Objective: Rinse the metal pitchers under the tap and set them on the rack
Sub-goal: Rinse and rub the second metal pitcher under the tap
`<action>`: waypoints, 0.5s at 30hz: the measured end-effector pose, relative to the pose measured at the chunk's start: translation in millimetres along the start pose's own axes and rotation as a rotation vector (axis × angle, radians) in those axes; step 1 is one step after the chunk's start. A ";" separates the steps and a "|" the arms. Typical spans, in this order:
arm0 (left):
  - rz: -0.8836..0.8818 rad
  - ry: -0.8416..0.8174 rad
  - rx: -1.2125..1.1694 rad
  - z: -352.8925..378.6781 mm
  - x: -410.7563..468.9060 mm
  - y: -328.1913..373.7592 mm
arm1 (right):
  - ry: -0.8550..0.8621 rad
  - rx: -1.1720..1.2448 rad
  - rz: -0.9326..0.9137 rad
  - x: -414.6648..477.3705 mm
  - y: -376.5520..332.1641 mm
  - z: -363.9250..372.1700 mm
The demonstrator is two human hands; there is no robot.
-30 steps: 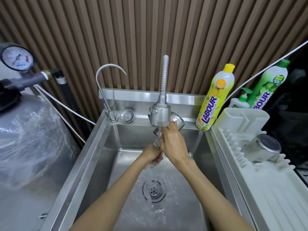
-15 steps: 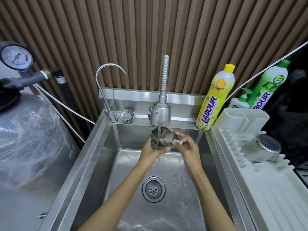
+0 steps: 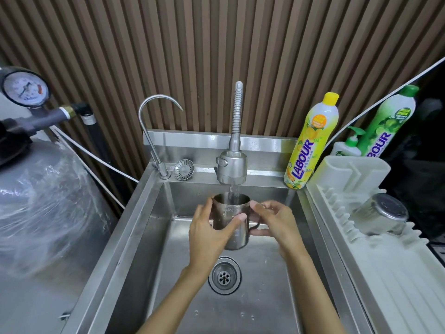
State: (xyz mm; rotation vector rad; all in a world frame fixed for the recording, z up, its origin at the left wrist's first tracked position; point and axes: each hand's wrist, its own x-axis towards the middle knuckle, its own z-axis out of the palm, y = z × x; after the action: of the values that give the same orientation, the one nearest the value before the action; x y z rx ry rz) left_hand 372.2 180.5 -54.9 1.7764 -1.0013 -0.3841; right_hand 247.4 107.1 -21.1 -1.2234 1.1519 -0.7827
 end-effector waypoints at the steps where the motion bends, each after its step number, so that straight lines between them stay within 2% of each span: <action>1: -0.024 -0.022 -0.033 1.4 -2.1 0.2 | 0.047 -0.124 -0.023 -0.8 -4.6 -1.9; 3: -0.097 -0.106 -0.183 4.9 -2.9 1.6 | 0.148 -0.357 -0.137 -3.4 -11.9 -4.0; 5: -0.173 -0.168 -0.397 9.4 -1.5 3.6 | 0.193 -0.432 -0.249 -7.7 -16.3 -2.1; 7: -0.187 -0.148 -0.560 10.8 -0.1 10.7 | 0.154 -0.279 -0.299 -9.2 -14.5 2.5; 9: -0.119 -0.091 -0.599 9.3 3.9 18.6 | 0.043 0.003 -0.260 -5.8 -8.7 6.3; 12: 0.054 0.027 -0.413 0.9 9.4 25.5 | -0.171 0.434 -0.143 0.6 0.9 10.2; 13: 0.091 0.058 -0.315 -2.2 9.2 26.8 | -0.217 0.519 -0.110 1.8 3.3 10.8; 15: 0.124 0.117 -0.125 -7.8 6.6 28.5 | -0.235 0.516 -0.061 0.1 4.2 11.0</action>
State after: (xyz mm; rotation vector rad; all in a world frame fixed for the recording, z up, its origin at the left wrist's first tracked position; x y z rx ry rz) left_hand 368.4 176.3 -25.1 1.5971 -0.9774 -0.2565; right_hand 257.4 111.2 -25.8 -0.8886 0.6657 -0.8869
